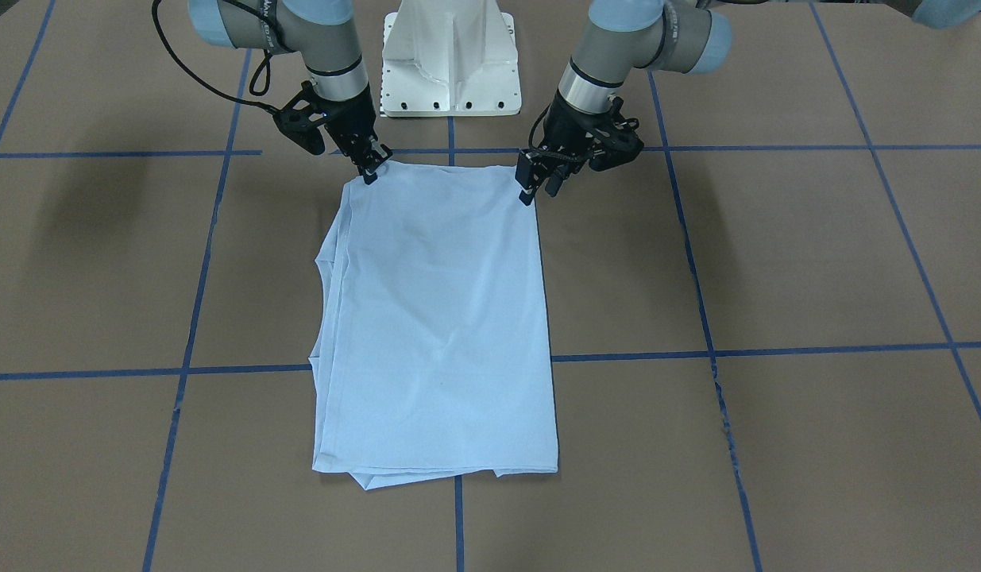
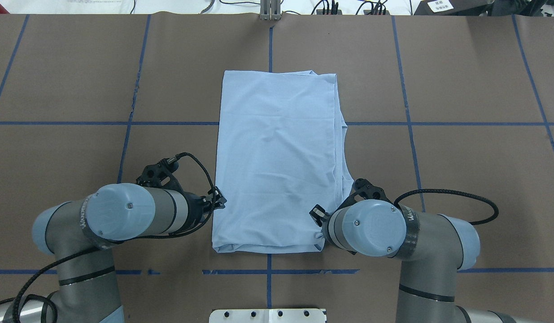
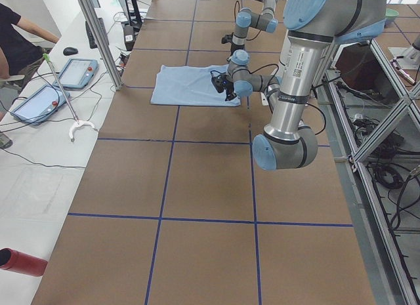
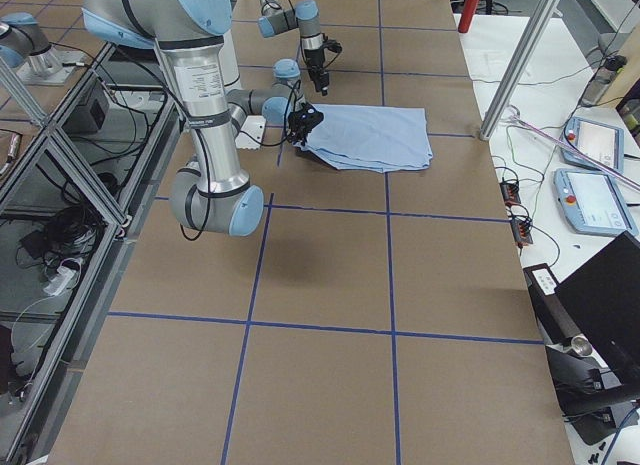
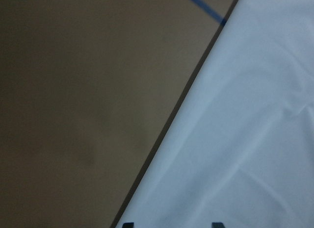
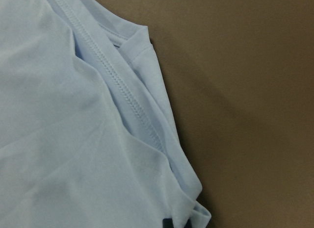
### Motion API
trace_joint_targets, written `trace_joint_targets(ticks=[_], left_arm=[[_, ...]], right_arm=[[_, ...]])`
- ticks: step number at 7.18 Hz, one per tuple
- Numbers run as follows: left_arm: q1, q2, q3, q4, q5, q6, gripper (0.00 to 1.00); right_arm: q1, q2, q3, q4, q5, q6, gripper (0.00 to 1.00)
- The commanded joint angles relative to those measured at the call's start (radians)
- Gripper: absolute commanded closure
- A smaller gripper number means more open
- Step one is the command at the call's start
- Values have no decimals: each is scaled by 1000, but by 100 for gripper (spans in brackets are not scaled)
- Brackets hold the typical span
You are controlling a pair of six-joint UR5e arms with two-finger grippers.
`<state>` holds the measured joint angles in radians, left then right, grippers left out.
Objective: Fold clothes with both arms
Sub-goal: 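Grasp the shirt's edge nearest the robot with both grippers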
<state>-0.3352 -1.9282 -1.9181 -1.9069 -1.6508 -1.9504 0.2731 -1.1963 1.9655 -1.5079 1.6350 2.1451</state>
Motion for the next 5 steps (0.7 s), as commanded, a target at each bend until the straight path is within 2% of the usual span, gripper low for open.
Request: trace_joint_targets(ticks=[1, 4, 5], left_arm=[[63, -2, 2, 37, 8, -33, 39], [99, -11, 31, 37, 6, -33, 43], [102, -8, 31, 39, 6, -33, 51]], right_arm=[[0, 0, 1, -2, 0, -1, 100], [1, -2, 1, 0, 2, -2, 100], [1, -2, 6, 0, 0, -2, 100]])
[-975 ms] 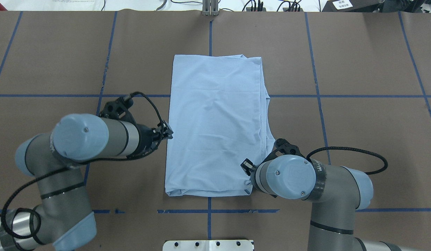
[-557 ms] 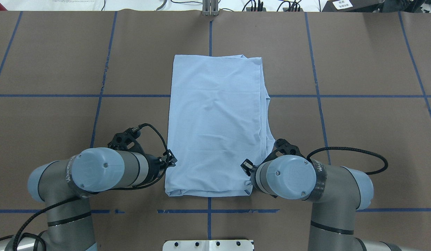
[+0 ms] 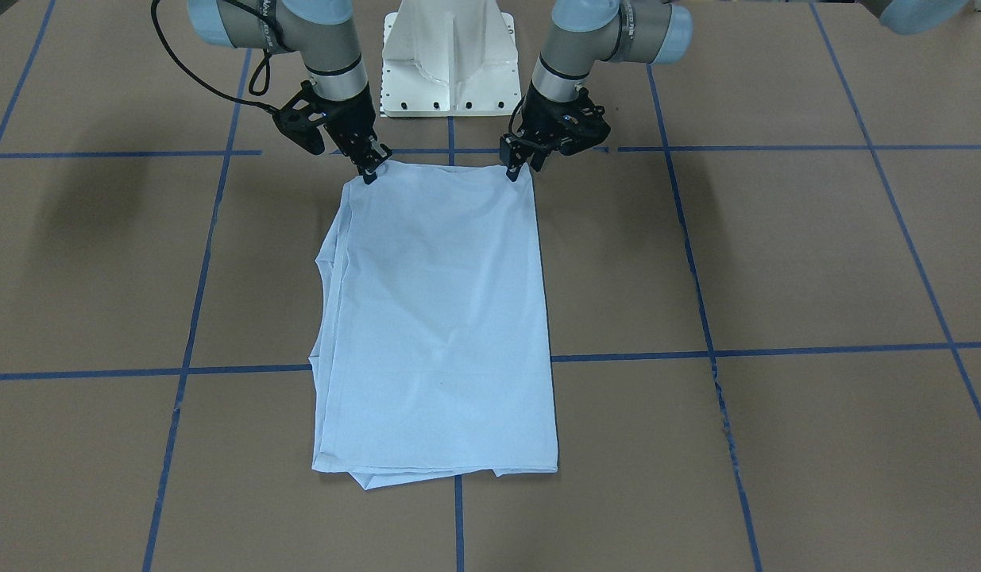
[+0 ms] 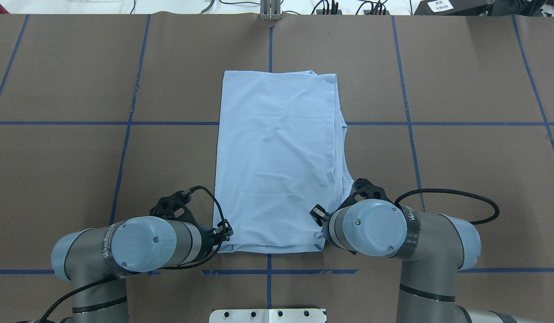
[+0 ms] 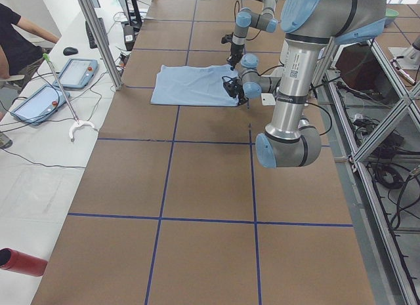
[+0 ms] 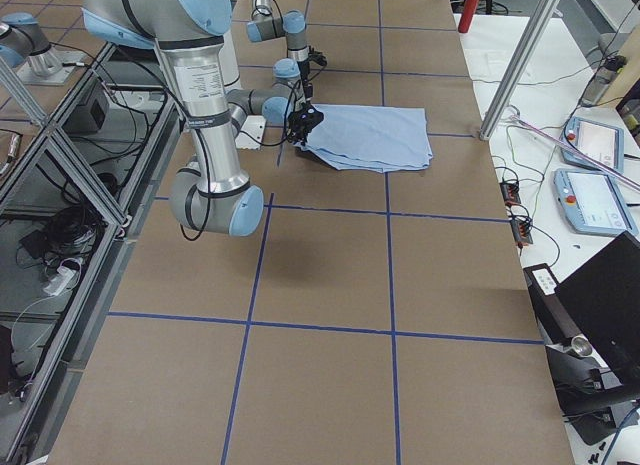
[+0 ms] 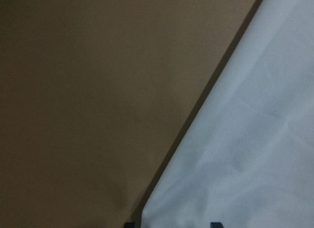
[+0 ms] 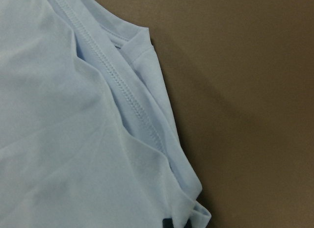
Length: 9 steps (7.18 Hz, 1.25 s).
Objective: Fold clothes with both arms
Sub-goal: 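Grasp the shirt's edge nearest the robot with both grippers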
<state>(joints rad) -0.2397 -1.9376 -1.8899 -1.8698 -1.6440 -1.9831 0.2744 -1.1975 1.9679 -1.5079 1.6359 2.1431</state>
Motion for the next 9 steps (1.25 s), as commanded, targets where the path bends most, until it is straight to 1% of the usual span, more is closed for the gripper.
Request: trace_joint_targets(ticks=[1, 2, 4, 5, 6, 8, 9], left_arm=[[7, 0, 3, 1, 1, -8, 73], [8, 12, 5, 1, 1, -11, 100], [10, 11, -6, 3, 1, -11, 100], [10, 2, -47, 39, 0, -11, 100], [13, 12, -110, 72, -2, -11, 100], [36, 8, -173, 73, -5, -38, 100], [36, 12, -258, 87, -7, -40, 100]], right_arm=[[0, -1, 6, -1, 1, 0, 100], [0, -1, 11, 0, 1, 0, 100], [0, -2, 11, 0, 1, 0, 100], [0, -5, 11, 0, 2, -2, 100], [0, -11, 25, 0, 4, -2, 100], [-4, -81, 133, 2, 16, -5, 100], [-3, -130, 216, 9, 31, 0, 100]])
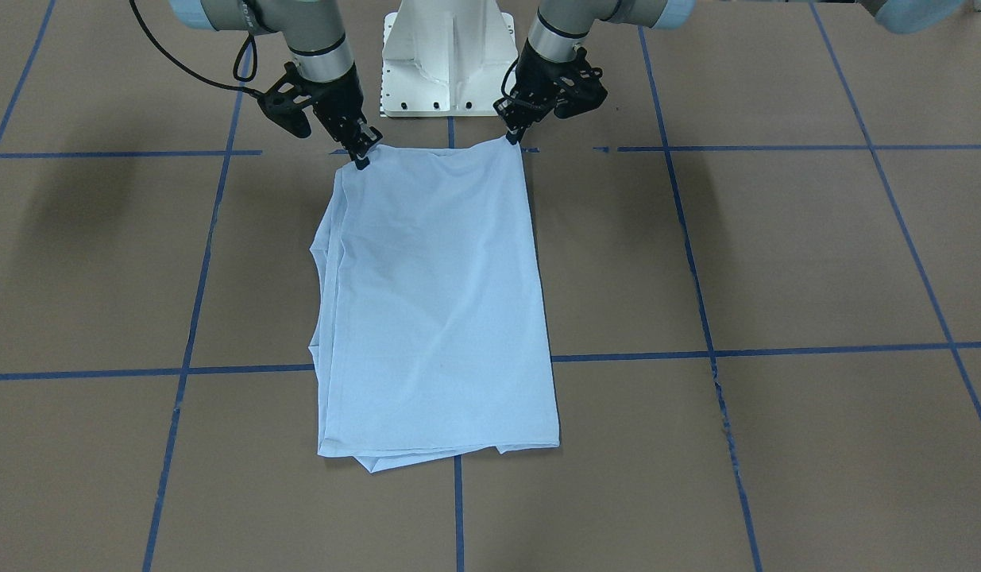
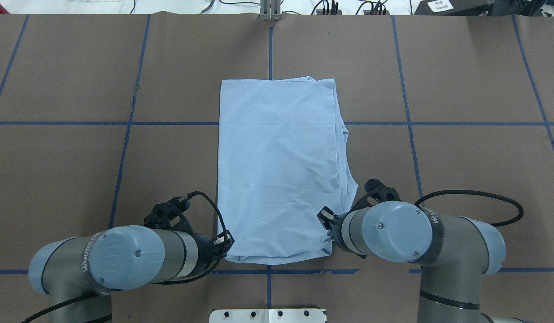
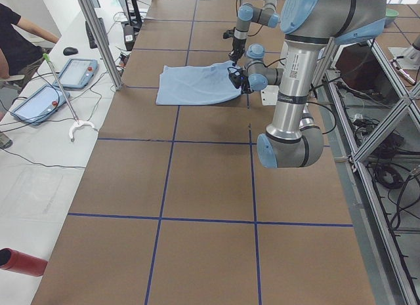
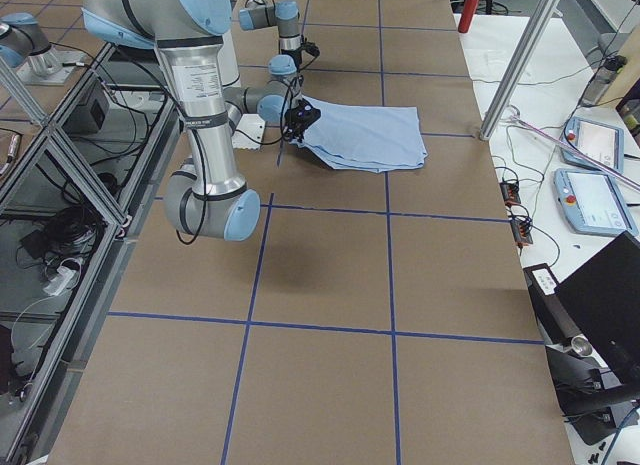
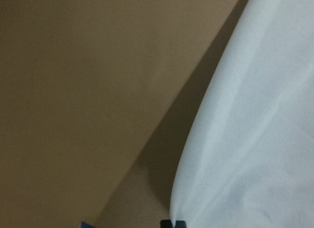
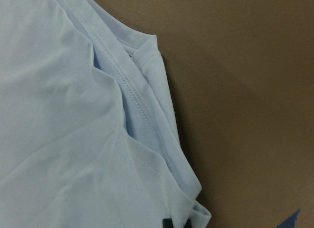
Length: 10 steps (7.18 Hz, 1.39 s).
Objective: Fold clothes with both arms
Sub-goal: 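Lift the near edge and fold it away from the robot with both grippers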
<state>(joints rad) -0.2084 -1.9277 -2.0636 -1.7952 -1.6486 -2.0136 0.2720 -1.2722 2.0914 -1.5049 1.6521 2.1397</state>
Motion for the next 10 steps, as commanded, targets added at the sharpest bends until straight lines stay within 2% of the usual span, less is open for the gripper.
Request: trace_joint_targets(ticks=[1, 3, 4, 5, 6, 7, 9, 10], left_arm=[[4, -10, -161, 57, -4, -10, 100], [-124, -39, -173, 85, -17, 9, 100], [-199, -68, -149, 86, -23, 53, 100], [-259, -86, -103, 79, -30, 96, 100], [-326, -141, -10, 68, -30, 102, 100], [-342, -174, 53, 54, -27, 145, 100], [-379, -180, 150, -28, -27, 151, 100], [-397, -204, 221, -64, -27, 170, 100]], right_arm=[[1, -74, 169, 9, 24, 5, 100], [128, -20, 158, 9, 25, 3, 100], [198, 69, 53, 9, 55, 2, 100], [273, 129, -55, 12, 134, -4, 100], [309, 135, -79, 14, 147, -23, 100], [326, 151, -117, 18, 149, -27, 100], [383, 261, -276, 20, 195, -34, 100], [394, 273, -351, 104, 195, -43, 100]])
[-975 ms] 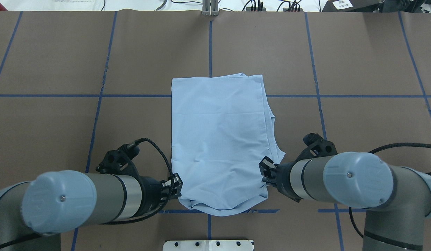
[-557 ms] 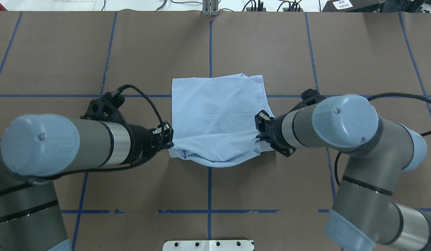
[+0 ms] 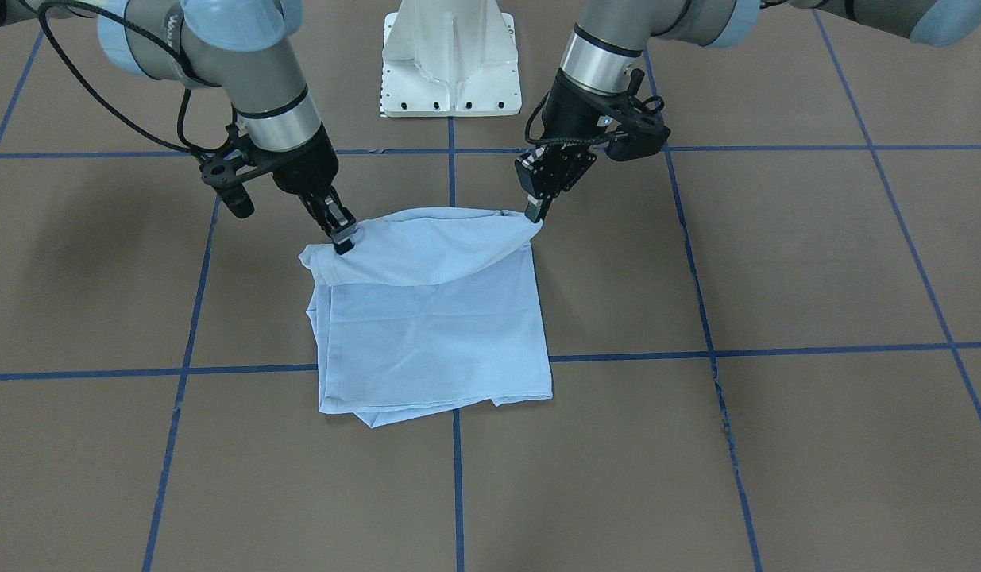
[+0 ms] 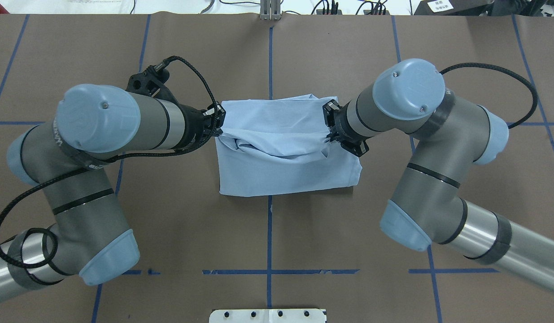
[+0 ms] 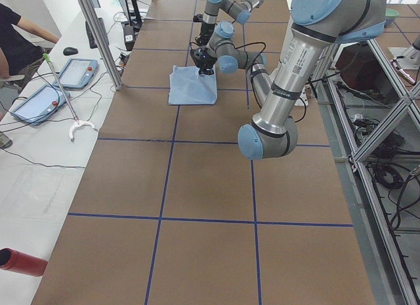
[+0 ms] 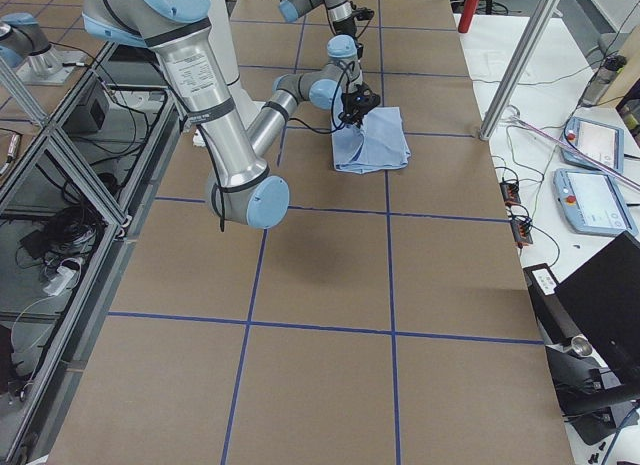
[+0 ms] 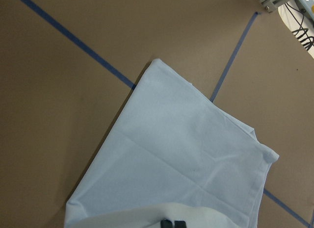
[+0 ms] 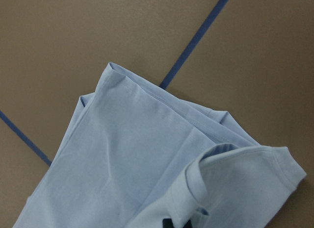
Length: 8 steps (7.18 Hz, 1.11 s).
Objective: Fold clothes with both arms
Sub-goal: 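Lay the fold down, open both grippers and raise them away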
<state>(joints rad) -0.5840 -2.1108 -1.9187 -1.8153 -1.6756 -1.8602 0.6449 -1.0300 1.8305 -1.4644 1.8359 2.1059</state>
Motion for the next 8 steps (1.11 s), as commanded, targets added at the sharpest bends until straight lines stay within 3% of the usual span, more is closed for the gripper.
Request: trace_joint_targets(ticks=[1, 2, 3, 4, 5, 6, 7, 8], left_arm=[[-52, -58, 175, -77, 2, 74, 100], [-88, -80, 295, -167, 2, 125, 100], [-123, -125, 460, -256, 7, 195, 68], [-167, -162, 627, -398, 13, 266, 47], [-200, -163, 642, -436, 7, 320, 33], [-201, -163, 603, -423, -1, 315, 30], [-203, -137, 521, -414, -28, 315, 30], [-203, -86, 412, -357, -80, 314, 31]], right_arm=[[56, 50, -211, 172, 26, -26, 100], [80, 155, -410, 247, 49, -108, 100], [96, 260, -626, 348, 49, -151, 52], [128, 306, -778, 446, 54, -306, 26], [200, 317, -796, 447, 125, -486, 0], [246, 311, -772, 446, 225, -500, 0], [242, 294, -746, 444, 229, -495, 0], [216, 265, -650, 411, 221, -480, 2]])
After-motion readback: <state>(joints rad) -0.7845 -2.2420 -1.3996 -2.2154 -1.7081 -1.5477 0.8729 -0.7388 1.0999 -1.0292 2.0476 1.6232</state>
